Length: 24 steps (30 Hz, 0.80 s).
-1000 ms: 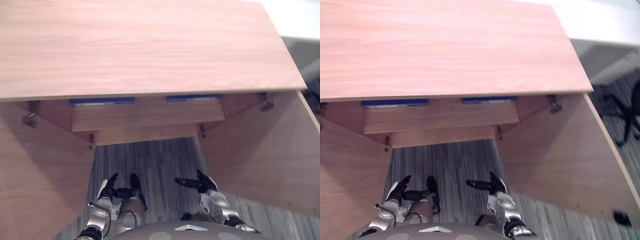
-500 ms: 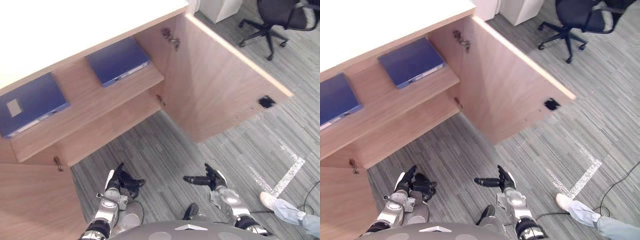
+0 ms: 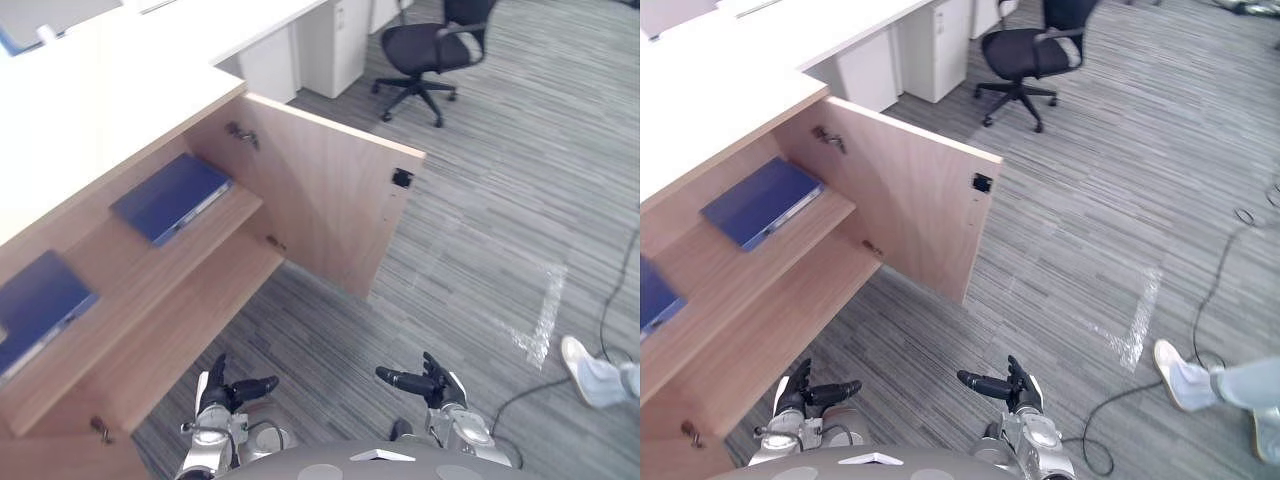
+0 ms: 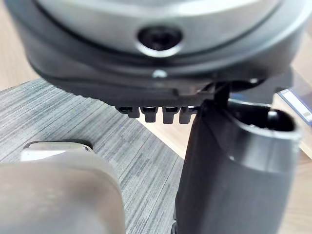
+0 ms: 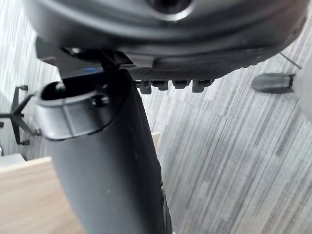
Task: Walk over to the cabinet, pick up the folder, carry it to the office cabinet, place the folder inside the office cabinet, then close the office cabinet door
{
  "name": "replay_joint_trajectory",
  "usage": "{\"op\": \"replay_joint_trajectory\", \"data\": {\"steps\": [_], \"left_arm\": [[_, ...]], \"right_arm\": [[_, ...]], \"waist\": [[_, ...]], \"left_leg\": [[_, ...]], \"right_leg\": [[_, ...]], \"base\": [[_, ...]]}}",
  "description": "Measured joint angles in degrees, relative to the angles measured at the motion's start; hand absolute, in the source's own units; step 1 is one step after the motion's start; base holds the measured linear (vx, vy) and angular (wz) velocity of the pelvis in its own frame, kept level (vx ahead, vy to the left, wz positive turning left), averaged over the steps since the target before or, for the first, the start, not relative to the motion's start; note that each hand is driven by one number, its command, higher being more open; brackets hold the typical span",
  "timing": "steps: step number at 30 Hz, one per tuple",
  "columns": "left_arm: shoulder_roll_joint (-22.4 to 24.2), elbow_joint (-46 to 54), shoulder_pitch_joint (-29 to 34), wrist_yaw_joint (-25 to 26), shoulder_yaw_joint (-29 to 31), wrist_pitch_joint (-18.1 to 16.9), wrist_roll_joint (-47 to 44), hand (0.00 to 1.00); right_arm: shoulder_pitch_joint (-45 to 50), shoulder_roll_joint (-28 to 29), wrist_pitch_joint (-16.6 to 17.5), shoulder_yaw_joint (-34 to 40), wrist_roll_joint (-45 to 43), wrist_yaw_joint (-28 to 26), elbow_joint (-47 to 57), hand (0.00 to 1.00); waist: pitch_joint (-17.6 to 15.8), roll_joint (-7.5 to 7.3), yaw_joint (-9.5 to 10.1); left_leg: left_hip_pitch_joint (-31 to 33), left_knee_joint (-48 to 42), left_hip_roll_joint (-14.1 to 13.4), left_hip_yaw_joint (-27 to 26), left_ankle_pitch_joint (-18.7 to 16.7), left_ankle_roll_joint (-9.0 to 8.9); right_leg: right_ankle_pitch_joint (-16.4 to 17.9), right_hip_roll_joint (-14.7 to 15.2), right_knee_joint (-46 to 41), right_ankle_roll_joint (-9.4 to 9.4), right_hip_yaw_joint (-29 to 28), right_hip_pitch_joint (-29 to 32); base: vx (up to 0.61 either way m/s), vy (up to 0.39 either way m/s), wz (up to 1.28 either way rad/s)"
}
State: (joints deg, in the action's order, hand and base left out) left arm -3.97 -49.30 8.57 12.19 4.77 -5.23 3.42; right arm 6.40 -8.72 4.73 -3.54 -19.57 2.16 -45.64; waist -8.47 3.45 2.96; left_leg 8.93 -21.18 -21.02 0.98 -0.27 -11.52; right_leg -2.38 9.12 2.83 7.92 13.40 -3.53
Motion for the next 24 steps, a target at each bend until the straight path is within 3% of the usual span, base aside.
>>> {"op": "replay_joint_trajectory", "data": {"steps": [1,2,3,4,7,10,14,16,24], "left_arm": [[0.82,-0.05,1.22,-0.42,0.04,0.05,-0.33,1.0],[1.02,-0.67,1.41,-1.19,0.08,0.35,-0.61,1.0],[0.68,-0.73,1.09,-1.74,0.29,0.41,-0.8,1.0],[0.18,-0.79,0.9,-1.95,0.56,0.37,-0.79,1.0],[-1.79,-2.68,0.9,-3.06,0.9,0.51,-0.88,1.0],[-1.85,-2.97,0.66,-3.87,1.26,0.47,-1.04,1.0],[-0.02,-4.13,0.52,-4.2,1.25,0.46,-1.43,1.0],[0.28,-4.42,0.55,-4.23,1.27,0.47,-2.1,1.0],[-0.53,-4.46,0.85,-4.14,3.02,0.48,-3.3,1.0]], "right_arm": [[0.14,-0.55,-0.06,1.85,-0.01,-0.1,2.01,1.0],[0.13,0.05,-0.09,3.93,-0.07,-0.01,4.35,1.0],[0.15,0.54,-0.24,4.29,-0.15,0.05,5.61,1.0],[0.47,1.01,-0.27,4.29,-0.17,-0.16,7.71,1.0],[1.09,2.18,-0.15,6.21,-1.63,-0.54,13.22,1.0],[-0.96,1.39,-0.07,9.9,-1.61,-0.2,14.39,1.0],[-2.82,-2.32,-0.06,13.1,-1.64,1.12,14.33,1.0],[-2.91,-3.19,-0.07,14.15,-1.62,1.23,14.31,1.0],[-10.16,-7.76,-0.44,18.69,-1.69,2.49,5.3,1.0]], "waist": [[0.95,1.57,-0.35],[1.27,1.93,-0.64],[1.19,0.93,-0.59],[0.91,-0.48,-0.64],[2.27,-2.85,-1.73],[2.66,-2.59,-1.72],[3.54,0.15,-1.66],[3.81,0.56,-1.64],[4.28,-1.66,0.06]], "left_leg": [[-2.65,3.65,1.29,-2.5,-6.49,0.82],[-4.64,7.57,1.75,-3.99,-8.8,-2.24],[-5.13,7.94,2.69,-4.57,-8.88,-1.77],[-5.51,8.16,3.23,-5.32,-8.88,-1.72],[-5.89,7.29,3.51,-6.22,-9.08,-2.12],[-6.59,7.47,3.53,-6.44,-9.11,-2.16],[-7.76,8.56,3.56,-7.21,-9.12,-2.18],[-7.86,8.57,3.57,-7.17,-9.12,-2.18],[-7.15,10.7,4.85,-4.13,-9.3,-2.75]], "right_leg": [[-1.07,-0.85,1.21,0.81,-2.21,1.28],[-2.05,-0.81,2.04,1.52,-3.74,2.14],[-2.71,-0.17,1.97,1.25,-4.49,2.56],[-3.78,0.34,1.71,2.18,-4.69,2.77],[-4.27,0.77,1.72,2.73,-4.84,3.26],[-4.5,0.77,1.72,2.62,-5.39,3.48],[-4.71,0.77,1.72,2.67,-6.21,3.64],[-4.76,0.76,1.74,2.67,-6.34,3.63],[-5.47,0.75,2.1,2.25,-7.12,6.45]], "base": [[0.01,0.264,-0.9],[0.01,0.238,-0.84],[0.02,0.111,-0.57],[0.03,0.038,-0.33],[0.08,-0.009,-0.26],[0.05,-0.008,-0.19],[0.0,-0.003,-0.1],[-0.05,-0.02,-0.04],[-0.08,-0.033,-0.09]]}}
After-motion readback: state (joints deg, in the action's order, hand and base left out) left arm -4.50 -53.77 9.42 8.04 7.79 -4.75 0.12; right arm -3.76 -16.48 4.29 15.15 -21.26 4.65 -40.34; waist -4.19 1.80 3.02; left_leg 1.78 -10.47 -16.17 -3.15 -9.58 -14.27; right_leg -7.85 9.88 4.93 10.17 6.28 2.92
